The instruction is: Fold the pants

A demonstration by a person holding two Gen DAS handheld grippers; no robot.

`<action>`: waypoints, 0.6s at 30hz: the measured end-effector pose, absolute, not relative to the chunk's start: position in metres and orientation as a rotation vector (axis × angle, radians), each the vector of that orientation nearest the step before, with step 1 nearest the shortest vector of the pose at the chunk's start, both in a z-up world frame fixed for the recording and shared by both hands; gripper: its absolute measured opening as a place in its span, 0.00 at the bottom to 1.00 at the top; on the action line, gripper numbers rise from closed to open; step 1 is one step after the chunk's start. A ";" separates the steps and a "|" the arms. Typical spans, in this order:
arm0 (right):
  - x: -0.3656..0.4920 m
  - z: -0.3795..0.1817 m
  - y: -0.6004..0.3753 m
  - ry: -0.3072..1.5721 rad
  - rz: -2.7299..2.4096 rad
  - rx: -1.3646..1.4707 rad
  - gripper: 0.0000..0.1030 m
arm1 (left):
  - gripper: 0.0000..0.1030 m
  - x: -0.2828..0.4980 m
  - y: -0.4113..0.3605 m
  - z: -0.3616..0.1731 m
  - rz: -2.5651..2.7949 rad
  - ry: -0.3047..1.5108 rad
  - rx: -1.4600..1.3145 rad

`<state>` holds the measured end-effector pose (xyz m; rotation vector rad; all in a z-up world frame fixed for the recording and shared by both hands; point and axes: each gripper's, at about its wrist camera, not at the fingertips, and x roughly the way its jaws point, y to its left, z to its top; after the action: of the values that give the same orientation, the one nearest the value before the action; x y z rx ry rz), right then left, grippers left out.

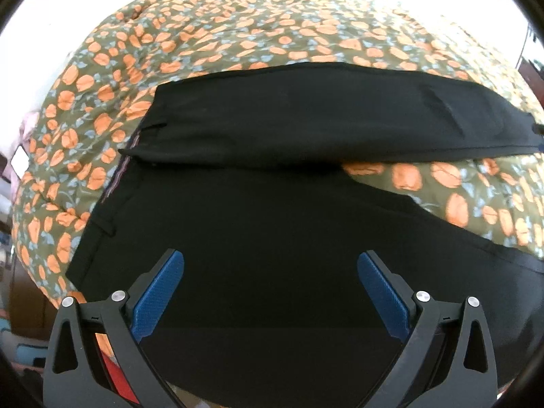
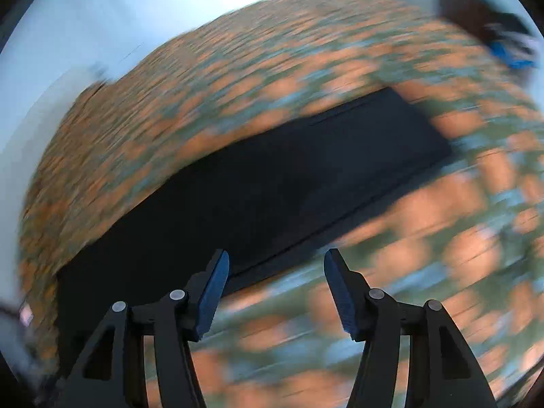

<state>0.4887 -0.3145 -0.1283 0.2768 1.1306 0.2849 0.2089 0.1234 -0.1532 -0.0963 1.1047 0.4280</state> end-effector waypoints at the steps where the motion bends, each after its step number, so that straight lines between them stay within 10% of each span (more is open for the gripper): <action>1: 0.483 -0.128 -0.290 1.160 0.342 0.278 0.58 | 0.99 0.211 0.129 -0.154 0.431 1.103 -0.096; 18: 0.454 -0.184 0.063 1.383 0.972 0.134 0.64 | 0.99 0.298 0.213 -0.158 0.484 1.016 -0.132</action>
<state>0.4542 0.0627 -0.1839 0.1341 1.3833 0.9722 0.2982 0.2132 -0.1582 -0.1323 1.0159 0.4841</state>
